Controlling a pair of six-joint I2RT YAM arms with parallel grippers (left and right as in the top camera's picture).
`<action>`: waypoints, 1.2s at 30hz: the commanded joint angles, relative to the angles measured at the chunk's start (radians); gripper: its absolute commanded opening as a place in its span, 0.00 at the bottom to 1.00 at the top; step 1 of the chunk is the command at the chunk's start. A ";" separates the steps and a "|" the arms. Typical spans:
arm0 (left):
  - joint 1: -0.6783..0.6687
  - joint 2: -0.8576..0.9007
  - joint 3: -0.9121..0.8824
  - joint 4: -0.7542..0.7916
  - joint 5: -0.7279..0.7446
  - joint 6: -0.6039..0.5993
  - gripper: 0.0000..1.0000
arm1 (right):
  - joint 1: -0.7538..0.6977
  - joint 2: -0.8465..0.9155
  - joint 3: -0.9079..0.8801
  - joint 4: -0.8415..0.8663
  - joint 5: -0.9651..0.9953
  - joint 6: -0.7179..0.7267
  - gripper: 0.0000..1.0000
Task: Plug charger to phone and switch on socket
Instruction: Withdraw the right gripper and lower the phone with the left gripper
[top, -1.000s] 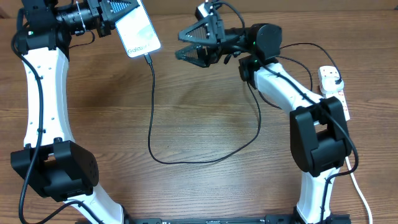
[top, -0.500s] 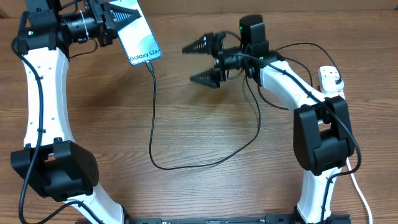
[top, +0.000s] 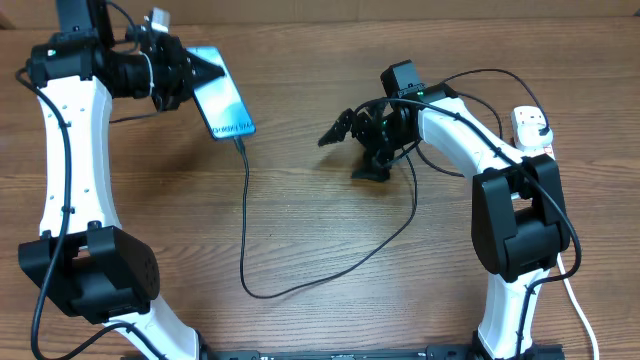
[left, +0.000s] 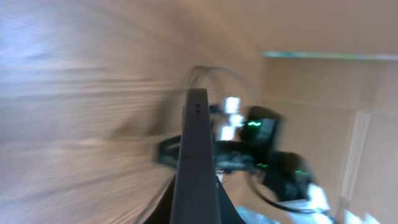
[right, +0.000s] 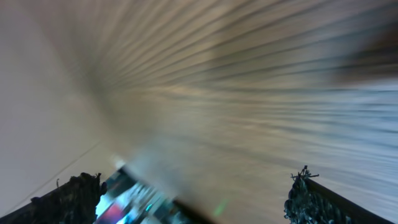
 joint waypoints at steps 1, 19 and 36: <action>-0.040 -0.012 0.010 -0.047 -0.245 0.080 0.04 | 0.002 -0.022 0.009 -0.026 0.190 -0.027 0.97; -0.199 -0.011 -0.285 0.083 -0.486 0.023 0.04 | -0.037 -0.187 0.009 -0.124 0.397 0.004 0.96; -0.245 -0.011 -0.650 0.425 -0.332 -0.068 0.04 | -0.042 -0.338 0.009 -0.146 0.411 -0.050 1.00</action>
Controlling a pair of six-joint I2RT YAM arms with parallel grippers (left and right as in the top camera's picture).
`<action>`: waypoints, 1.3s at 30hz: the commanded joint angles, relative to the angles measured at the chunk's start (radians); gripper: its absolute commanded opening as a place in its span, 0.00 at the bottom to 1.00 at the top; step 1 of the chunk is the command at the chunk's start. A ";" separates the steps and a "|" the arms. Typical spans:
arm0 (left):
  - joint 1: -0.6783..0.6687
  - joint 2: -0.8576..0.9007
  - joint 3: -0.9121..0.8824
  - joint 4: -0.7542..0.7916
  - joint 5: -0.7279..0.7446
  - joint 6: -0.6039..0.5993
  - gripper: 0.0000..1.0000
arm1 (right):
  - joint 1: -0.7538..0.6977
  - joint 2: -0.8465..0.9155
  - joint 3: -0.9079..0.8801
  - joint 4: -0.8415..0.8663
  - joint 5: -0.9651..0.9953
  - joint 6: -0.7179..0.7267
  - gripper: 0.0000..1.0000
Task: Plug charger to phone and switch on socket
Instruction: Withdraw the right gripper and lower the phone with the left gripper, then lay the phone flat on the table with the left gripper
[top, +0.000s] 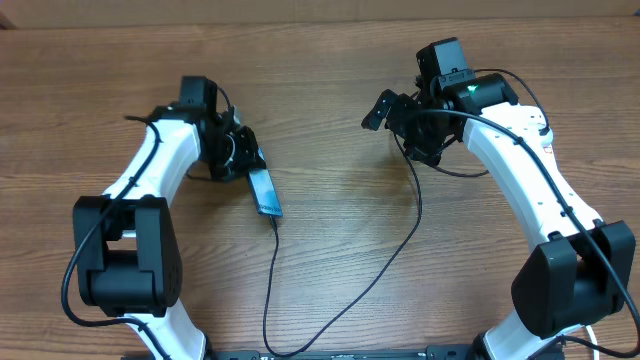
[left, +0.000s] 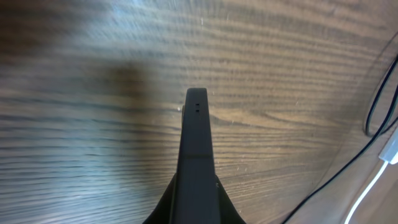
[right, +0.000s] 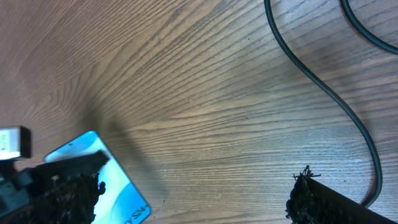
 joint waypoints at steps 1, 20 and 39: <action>-0.020 -0.011 -0.035 0.031 0.058 -0.058 0.04 | 0.000 -0.023 0.009 0.004 0.013 -0.016 1.00; -0.133 -0.011 -0.100 0.081 -0.055 -0.113 0.11 | 0.000 -0.023 0.009 0.008 0.018 -0.024 1.00; -0.146 0.000 -0.101 0.072 -0.053 -0.112 0.10 | 0.000 -0.023 0.009 0.005 0.018 -0.024 1.00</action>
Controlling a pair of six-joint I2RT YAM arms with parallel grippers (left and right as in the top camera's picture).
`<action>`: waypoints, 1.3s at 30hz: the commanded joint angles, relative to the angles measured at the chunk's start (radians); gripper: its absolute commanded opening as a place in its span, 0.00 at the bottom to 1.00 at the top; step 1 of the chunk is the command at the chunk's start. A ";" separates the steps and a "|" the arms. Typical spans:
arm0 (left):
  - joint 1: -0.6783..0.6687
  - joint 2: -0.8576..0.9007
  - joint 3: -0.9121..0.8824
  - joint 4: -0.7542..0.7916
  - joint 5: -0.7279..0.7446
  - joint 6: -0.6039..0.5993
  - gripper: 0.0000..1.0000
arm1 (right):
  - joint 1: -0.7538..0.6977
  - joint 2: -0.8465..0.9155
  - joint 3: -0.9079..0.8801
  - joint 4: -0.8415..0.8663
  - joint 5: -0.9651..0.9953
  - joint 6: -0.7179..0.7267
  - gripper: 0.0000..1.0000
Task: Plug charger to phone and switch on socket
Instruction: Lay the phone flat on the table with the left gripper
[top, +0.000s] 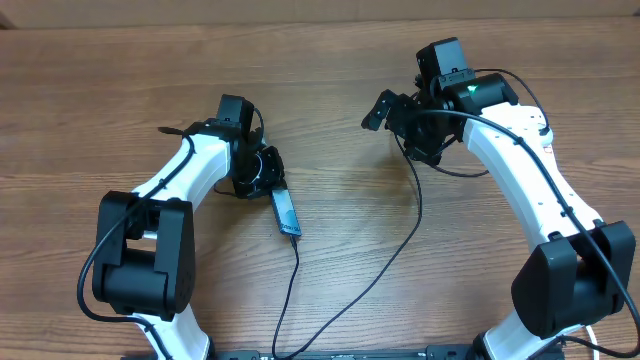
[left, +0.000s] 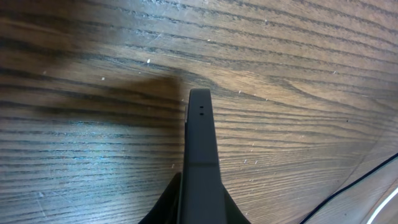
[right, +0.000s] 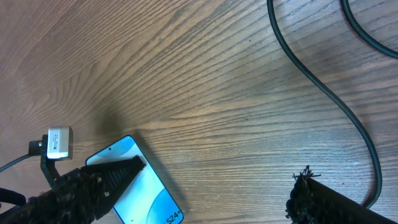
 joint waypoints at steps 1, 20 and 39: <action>-0.022 0.000 -0.005 0.002 0.006 -0.009 0.10 | -0.001 -0.023 0.009 0.002 0.016 -0.009 1.00; -0.077 0.000 -0.005 0.005 0.119 0.105 0.11 | -0.001 -0.023 0.009 -0.009 0.016 -0.009 1.00; -0.143 0.002 -0.005 0.021 0.058 0.107 0.04 | -0.001 -0.023 0.009 -0.014 0.016 -0.028 1.00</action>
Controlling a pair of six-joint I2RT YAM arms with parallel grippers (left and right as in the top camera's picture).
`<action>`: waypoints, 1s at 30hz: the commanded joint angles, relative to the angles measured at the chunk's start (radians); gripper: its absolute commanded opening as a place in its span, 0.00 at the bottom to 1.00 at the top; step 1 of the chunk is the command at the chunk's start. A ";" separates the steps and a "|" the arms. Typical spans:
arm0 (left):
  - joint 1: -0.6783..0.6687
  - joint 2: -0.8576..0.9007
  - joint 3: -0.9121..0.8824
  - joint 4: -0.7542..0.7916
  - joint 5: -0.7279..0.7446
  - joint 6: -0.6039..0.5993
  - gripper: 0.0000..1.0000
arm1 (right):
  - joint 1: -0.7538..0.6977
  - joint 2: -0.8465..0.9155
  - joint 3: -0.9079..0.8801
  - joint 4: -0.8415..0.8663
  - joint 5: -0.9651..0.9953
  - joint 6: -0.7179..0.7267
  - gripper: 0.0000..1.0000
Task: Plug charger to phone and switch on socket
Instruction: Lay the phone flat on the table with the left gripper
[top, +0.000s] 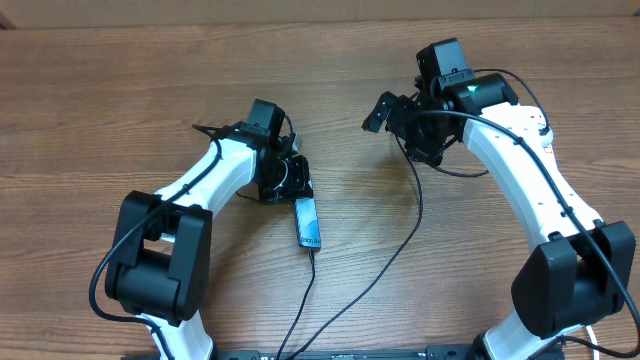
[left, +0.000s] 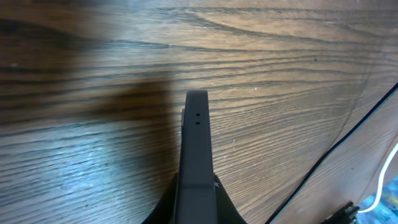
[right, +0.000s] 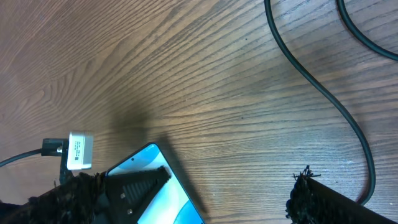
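Observation:
In the overhead view my left gripper (top: 288, 183) is shut on the top end of the blue-screened phone (top: 308, 222), left of the table's middle. The phone is tilted on its long edge, so the left wrist view shows only its dark edge (left: 196, 149) between the fingers. A black charger cable (top: 300, 300) is plugged into the phone's lower end and runs to the front edge. My right gripper (top: 384, 108) hangs open at the back right with nothing in it; its wrist view shows the phone screen (right: 163, 190) from afar. The socket is out of view.
A second stretch of black cable (top: 415, 215) loops from the front edge up under the right arm and crosses the right wrist view (right: 323, 81). A white cable (left: 385, 180) shows at the right edge of the left wrist view. The wooden table (top: 100, 100) is otherwise bare.
My left gripper has carried the phone a little further right and nearer the front, and the cable has followed. The right arm has not moved and stays open.
First my left gripper held the plugged-in phone at the far back left while the right gripper stood open near the middle. Then the phone was left of the middle and the right gripper was at the back right. Since then the phone has shifted rightward at each moment.

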 joint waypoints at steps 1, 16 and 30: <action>-0.016 0.002 -0.005 0.007 -0.004 0.019 0.04 | -0.001 -0.023 0.009 -0.004 0.010 -0.013 1.00; -0.028 0.081 -0.005 0.041 -0.011 0.013 0.04 | -0.001 -0.023 0.009 -0.010 0.010 -0.016 1.00; -0.024 0.108 -0.005 0.063 0.041 0.009 0.06 | -0.001 -0.023 0.009 -0.008 0.010 -0.020 1.00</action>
